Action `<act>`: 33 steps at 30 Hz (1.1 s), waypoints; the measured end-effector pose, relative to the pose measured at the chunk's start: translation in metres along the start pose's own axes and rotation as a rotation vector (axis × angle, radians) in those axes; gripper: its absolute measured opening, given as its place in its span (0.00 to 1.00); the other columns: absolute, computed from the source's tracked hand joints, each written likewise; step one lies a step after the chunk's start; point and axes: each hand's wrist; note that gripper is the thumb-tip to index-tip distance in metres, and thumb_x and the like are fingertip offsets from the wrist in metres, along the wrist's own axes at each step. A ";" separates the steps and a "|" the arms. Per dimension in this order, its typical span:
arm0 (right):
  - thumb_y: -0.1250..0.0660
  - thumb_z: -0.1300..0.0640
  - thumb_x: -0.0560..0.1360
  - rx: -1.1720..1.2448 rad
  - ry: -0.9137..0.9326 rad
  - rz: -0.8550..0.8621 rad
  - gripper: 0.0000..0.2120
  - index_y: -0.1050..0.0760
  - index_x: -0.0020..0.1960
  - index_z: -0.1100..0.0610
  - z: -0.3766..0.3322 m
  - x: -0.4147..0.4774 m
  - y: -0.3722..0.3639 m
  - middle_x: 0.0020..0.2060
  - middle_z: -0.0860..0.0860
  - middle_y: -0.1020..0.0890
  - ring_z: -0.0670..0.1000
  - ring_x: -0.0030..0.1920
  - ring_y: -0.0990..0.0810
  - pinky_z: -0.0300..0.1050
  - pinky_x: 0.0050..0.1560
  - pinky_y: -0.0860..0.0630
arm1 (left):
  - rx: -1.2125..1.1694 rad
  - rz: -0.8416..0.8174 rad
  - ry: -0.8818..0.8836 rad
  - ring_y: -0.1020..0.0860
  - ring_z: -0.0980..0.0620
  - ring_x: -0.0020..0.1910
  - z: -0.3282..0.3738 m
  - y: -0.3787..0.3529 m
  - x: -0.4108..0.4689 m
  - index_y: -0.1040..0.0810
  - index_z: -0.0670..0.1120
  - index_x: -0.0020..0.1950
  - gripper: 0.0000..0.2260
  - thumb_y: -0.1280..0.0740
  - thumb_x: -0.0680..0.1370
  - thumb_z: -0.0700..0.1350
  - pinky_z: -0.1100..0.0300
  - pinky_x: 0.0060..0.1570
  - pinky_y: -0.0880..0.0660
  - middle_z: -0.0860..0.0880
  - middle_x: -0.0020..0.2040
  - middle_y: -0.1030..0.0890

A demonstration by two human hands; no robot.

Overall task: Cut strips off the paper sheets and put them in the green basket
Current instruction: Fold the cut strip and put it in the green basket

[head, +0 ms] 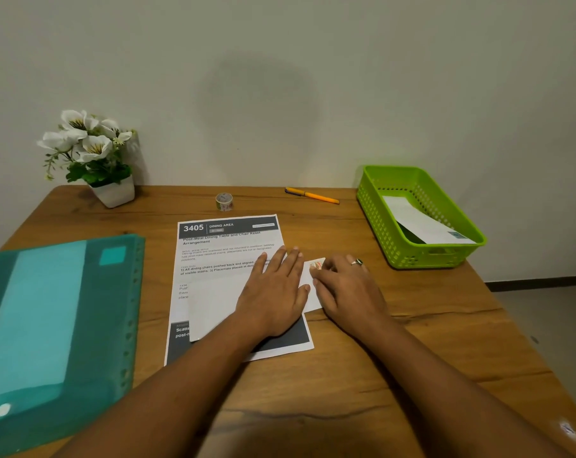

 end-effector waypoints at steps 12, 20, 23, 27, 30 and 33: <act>0.47 0.41 0.82 -0.143 -0.172 -0.107 0.26 0.23 0.71 0.52 -0.004 0.002 0.000 0.58 0.54 0.21 0.54 0.56 0.25 0.51 0.52 0.28 | 0.023 -0.001 -0.004 0.57 0.49 0.83 0.001 -0.001 -0.001 0.55 0.46 0.84 0.30 0.61 0.84 0.58 0.44 0.81 0.57 0.49 0.85 0.54; 0.38 0.50 0.82 -0.044 -0.049 -0.016 0.14 0.18 0.59 0.54 -0.002 -0.003 0.001 0.58 0.53 0.20 0.55 0.55 0.23 0.51 0.50 0.26 | 0.018 -0.004 -0.004 0.58 0.49 0.83 0.000 -0.002 0.000 0.55 0.47 0.84 0.30 0.60 0.85 0.58 0.44 0.80 0.56 0.49 0.85 0.55; 0.45 0.46 0.83 -0.066 -0.036 -0.100 0.22 0.25 0.72 0.50 -0.001 0.002 -0.001 0.64 0.53 0.23 0.55 0.59 0.26 0.53 0.55 0.28 | 0.021 0.005 -0.007 0.57 0.49 0.83 0.000 -0.003 0.000 0.55 0.47 0.84 0.31 0.63 0.84 0.59 0.44 0.81 0.57 0.49 0.85 0.54; 0.43 0.46 0.83 -0.043 -0.022 -0.104 0.20 0.24 0.71 0.48 0.000 0.004 0.000 0.65 0.53 0.23 0.54 0.61 0.27 0.54 0.56 0.28 | 0.005 0.018 -0.009 0.57 0.49 0.83 0.000 -0.003 0.000 0.54 0.47 0.84 0.36 0.70 0.79 0.61 0.44 0.81 0.57 0.49 0.85 0.53; 0.37 0.50 0.82 0.006 0.038 -0.031 0.13 0.19 0.62 0.50 0.002 0.000 0.000 0.61 0.52 0.22 0.54 0.58 0.24 0.51 0.52 0.26 | -0.001 0.022 -0.003 0.57 0.49 0.83 0.001 -0.002 -0.001 0.54 0.47 0.84 0.35 0.69 0.80 0.61 0.44 0.81 0.56 0.49 0.85 0.53; 0.38 0.49 0.82 -0.006 -0.001 -0.035 0.15 0.19 0.64 0.49 0.002 0.000 -0.003 0.62 0.53 0.21 0.55 0.59 0.24 0.52 0.54 0.27 | 0.000 0.012 -0.005 0.57 0.49 0.83 0.000 -0.002 -0.001 0.55 0.46 0.84 0.31 0.63 0.84 0.59 0.44 0.81 0.57 0.49 0.85 0.54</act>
Point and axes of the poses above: each hand's wrist, its own x-axis towards the middle knuckle, its own y-axis out of the back of the hand, z = x × y
